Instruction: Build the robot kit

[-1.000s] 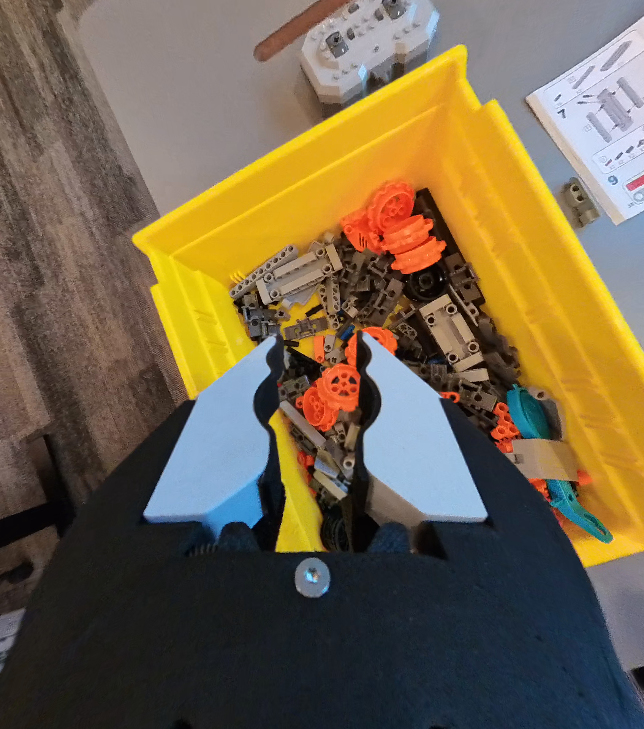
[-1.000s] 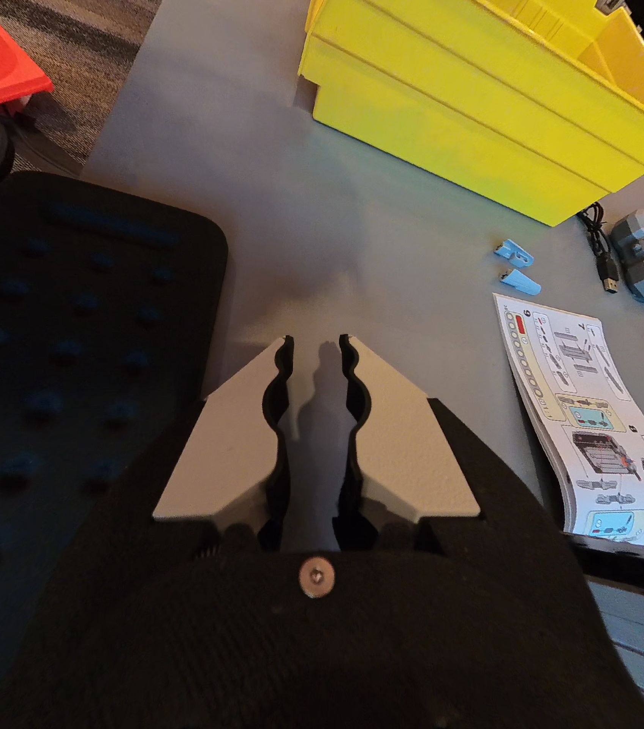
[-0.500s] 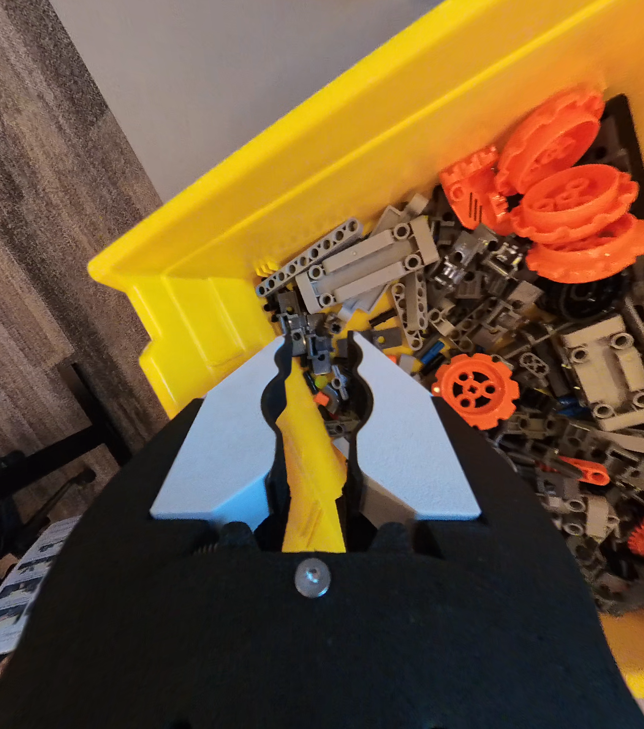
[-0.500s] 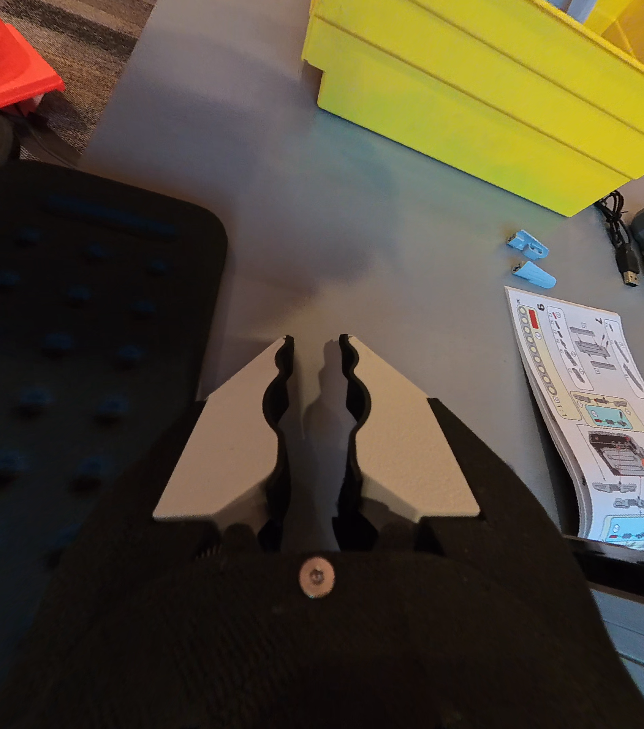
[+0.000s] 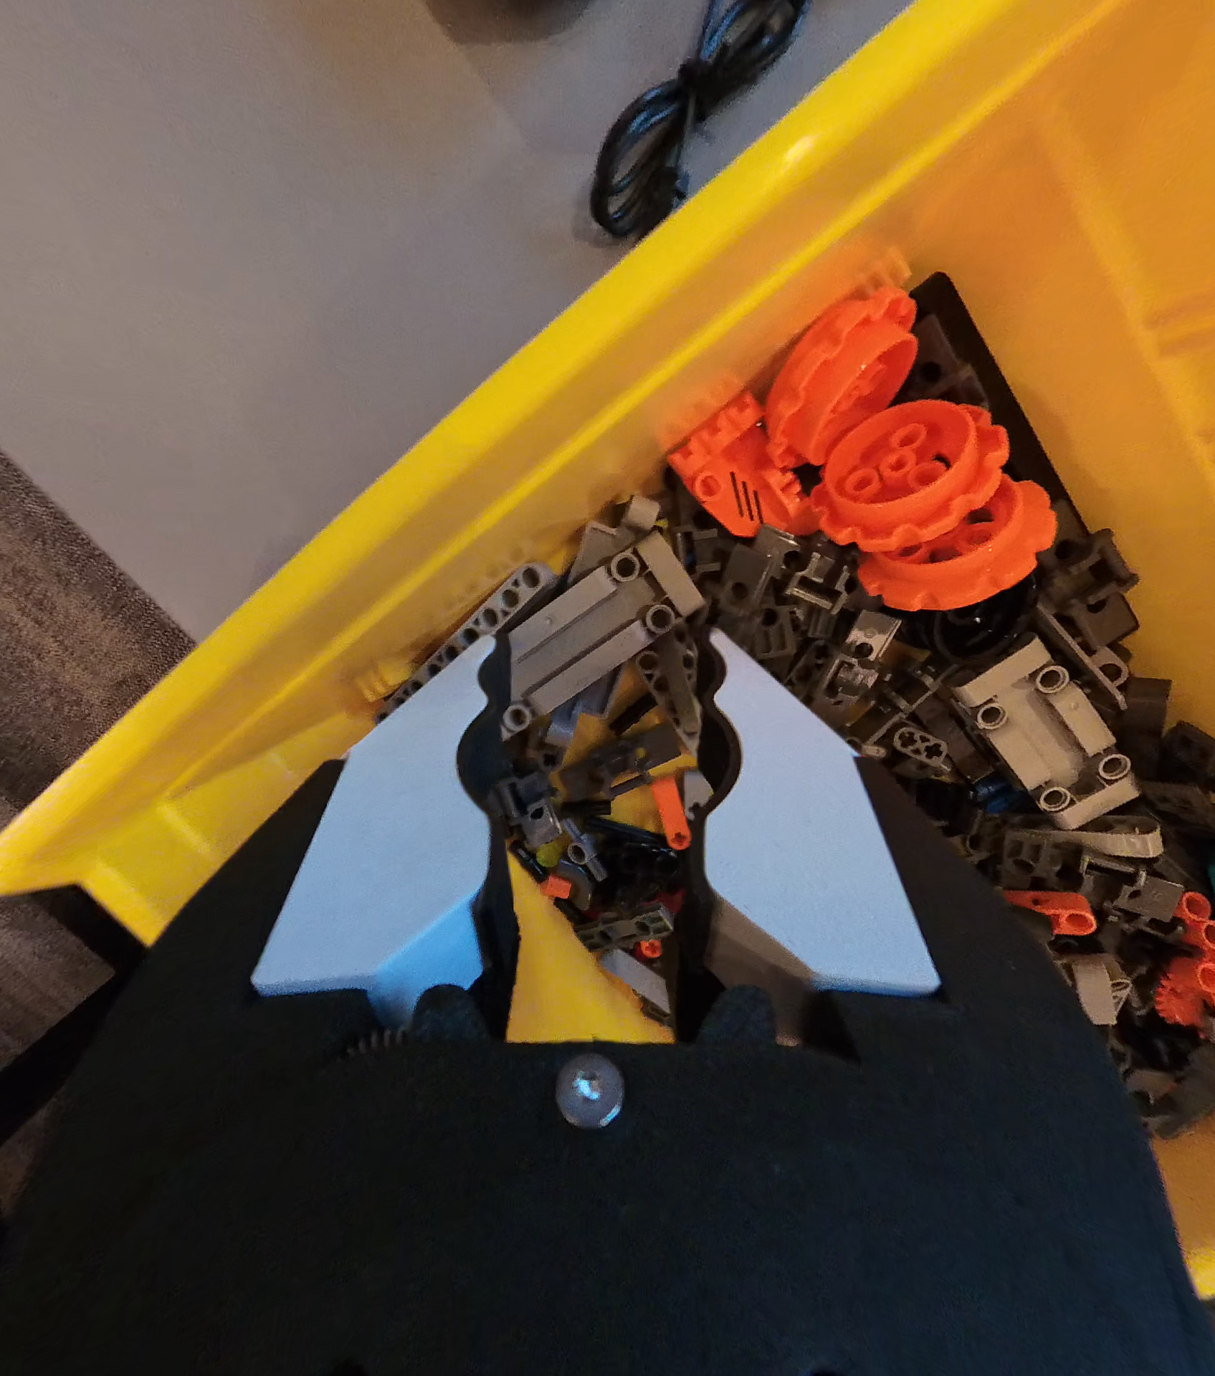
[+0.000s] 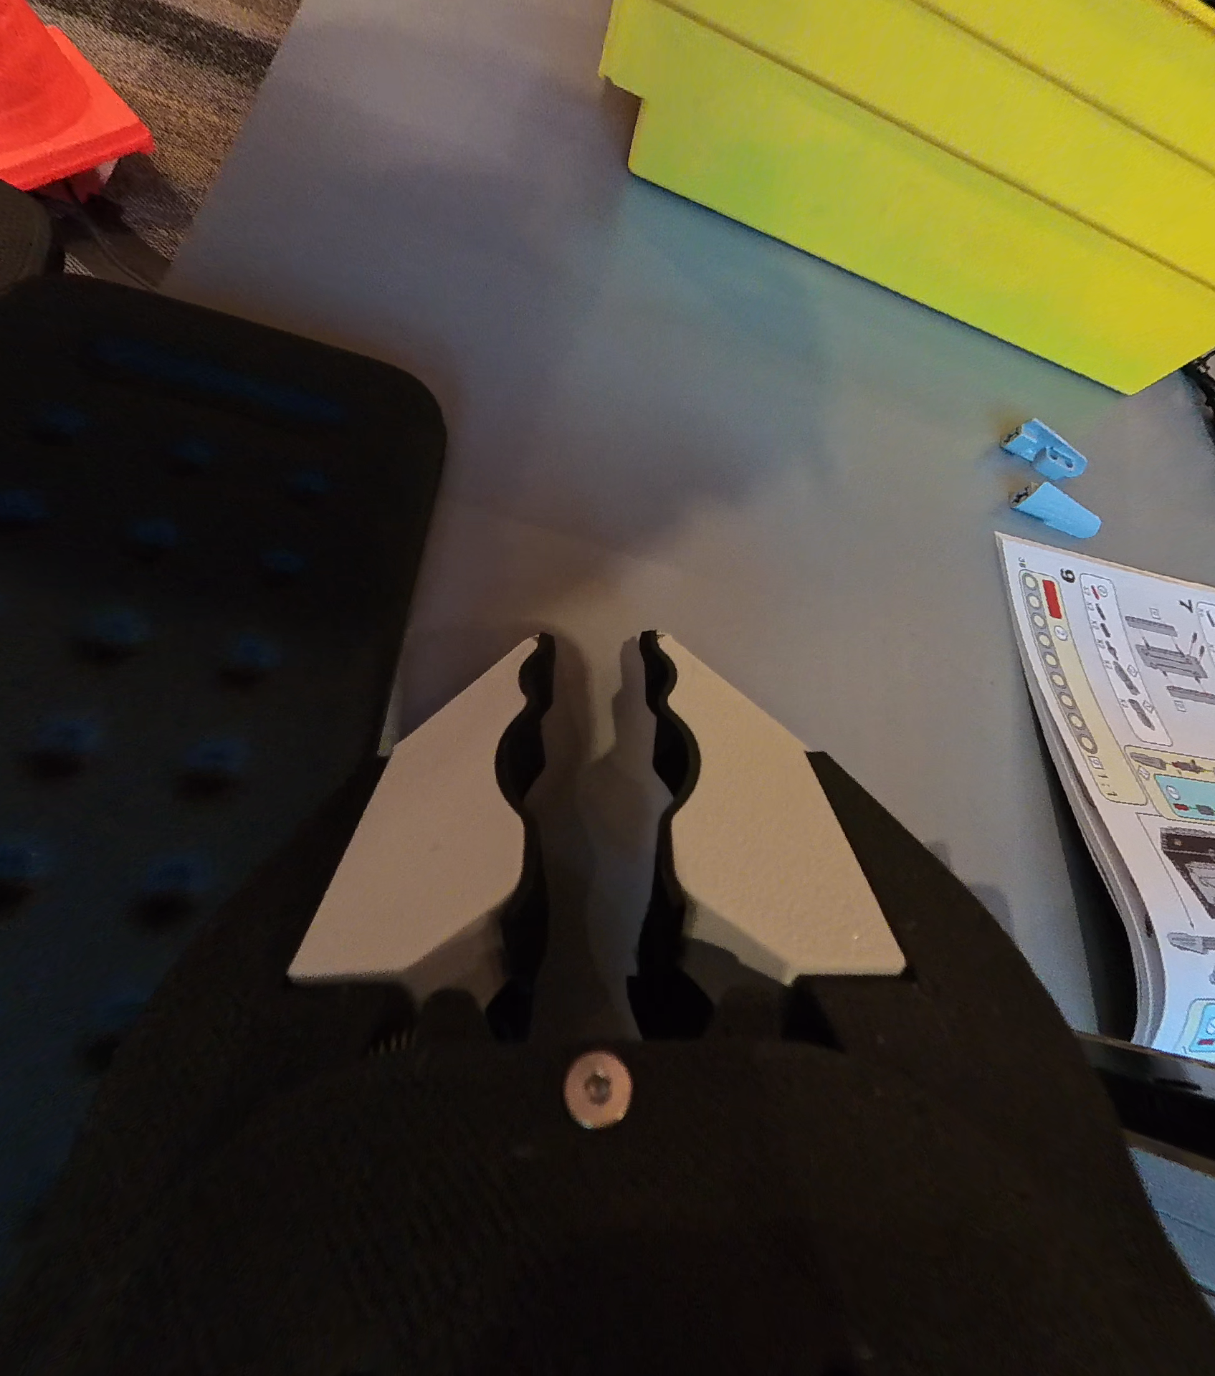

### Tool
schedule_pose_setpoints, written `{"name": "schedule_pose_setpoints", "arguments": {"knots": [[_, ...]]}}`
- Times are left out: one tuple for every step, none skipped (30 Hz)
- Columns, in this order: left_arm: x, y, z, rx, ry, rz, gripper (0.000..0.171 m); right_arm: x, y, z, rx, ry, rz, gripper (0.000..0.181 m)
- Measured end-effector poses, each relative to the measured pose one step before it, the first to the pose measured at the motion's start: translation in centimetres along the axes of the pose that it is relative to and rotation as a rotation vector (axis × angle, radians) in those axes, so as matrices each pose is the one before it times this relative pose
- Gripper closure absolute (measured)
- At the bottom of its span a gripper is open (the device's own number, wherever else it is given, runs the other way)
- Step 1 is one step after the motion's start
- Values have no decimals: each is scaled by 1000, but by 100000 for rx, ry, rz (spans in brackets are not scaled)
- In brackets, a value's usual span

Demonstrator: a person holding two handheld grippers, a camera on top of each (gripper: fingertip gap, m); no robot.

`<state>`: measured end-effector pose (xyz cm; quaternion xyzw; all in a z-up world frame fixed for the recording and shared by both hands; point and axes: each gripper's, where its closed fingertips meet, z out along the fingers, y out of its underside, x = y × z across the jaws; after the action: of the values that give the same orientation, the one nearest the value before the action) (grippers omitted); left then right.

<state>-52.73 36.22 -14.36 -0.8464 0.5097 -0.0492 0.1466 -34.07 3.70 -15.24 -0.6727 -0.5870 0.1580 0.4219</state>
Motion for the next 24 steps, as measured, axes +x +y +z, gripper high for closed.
{"name": "schedule_pose_setpoints", "arguments": {"knots": [[88, 145, 252, -1712, 65, 1365, 124, -102, -62, 0, 429, -767, -57, 158], [-63, 112, 199, -1251, -1001, 1175, 126, -43, -75, 10, 368, -226, -192, 158], [-137, 150, 162, -1411, -1422, 578, 128, 2, -19, 14, 42, 34, -165, 158], [-74, 185, 116, -1499, -885, -454, 128, -25, 38, 47, -335, -107, -96, 158], [52, 41, -67, -393, -70, -745, 130, -14, 15, 10, -149, -89, -84, 158], [52, 128, -169, -634, 115, -377, 138, -6, -7, 0, 48, -17, -85, 158], [-115, 165, -219, -356, -987, -297, 146, -13, -5, -1, 34, -48, -47, 158], [-319, 220, -238, -241, -2116, -1068, 154, -9, 2, -9, 26, -48, -68, 158], [-178, 282, -231, -154, -968, -1302, 162, -15, -8, 4, 6, -56, -72, 158], [-60, 356, -201, -310, -160, -1394, 163, -16, -16, -2, 7, -89, -71, 158], [-144, 431, -202, -616, -535, -1683, 165, -34, -8, 0, 4, -121, -53, 158], [-282, 549, -220, -1354, -1319, -1878, 166, -42, -13, -1, 37, -133, -99, 158], [-60, 548, -211, -1118, -11, -1740, 166, -33, -18, 5, 26, -78, -157, 158], [42, 506, -212, -754, 429, -1614, 166, -29, -7, -8, -11, -9, -166, 158], [42, 405, -222, -47, 357, -1724, 166, -22, -5, 12, -13, -26, -114, 158], [142, 276, -235, 591, 1030, -1765, 166, -13, -7, -10, -9, -59, -18, 158], [282, 258, -213, 504, 1935, -1619, 166, -4, -5, 10, -7, -65, 28, 158], [613, 424, -159, -861, 4005, -1402, 166, 7, 3, 2, 31, -47, 110, 158], [861, 591, -81, -2217, 5253, -270, 165, 16, -11, 7, 35, -30, 153, 158], [787, 537, -54, -1885, 4308, 1023, 162, 15, 8, 4, 4, -35, 150, 158], [783, 485, 2, -1516, 4024, 1023, 158, 25, 1, 11, 7, 32, 109, 158], [697, 415, 16, -1723, 3892, 97, 150, 27, 4, 10, -15, 54, 121, 158], [298, 174, -6, -727, 1816, -872, 140, 41, -1, 2, 13, 65, 145, 158], [-214, -172, -81, 876, -870, -1260, 130, 45, 8, 15, -39, 67, 147, 158]]}}
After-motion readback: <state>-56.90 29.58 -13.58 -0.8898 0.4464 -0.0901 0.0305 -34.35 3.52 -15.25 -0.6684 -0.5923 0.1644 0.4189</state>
